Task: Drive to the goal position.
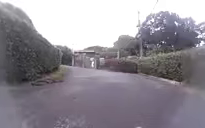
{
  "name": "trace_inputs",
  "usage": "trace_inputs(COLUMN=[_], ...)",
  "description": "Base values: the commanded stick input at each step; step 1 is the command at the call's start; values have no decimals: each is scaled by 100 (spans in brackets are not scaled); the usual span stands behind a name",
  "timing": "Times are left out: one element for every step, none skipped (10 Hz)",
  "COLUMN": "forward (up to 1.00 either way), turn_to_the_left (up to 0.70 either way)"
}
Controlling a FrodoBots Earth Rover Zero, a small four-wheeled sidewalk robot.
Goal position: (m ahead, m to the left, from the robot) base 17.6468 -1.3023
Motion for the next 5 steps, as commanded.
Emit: trace_inputs(forward=[50,50,50,50,50], turn_to_the_left=[0,0,0,0,0])
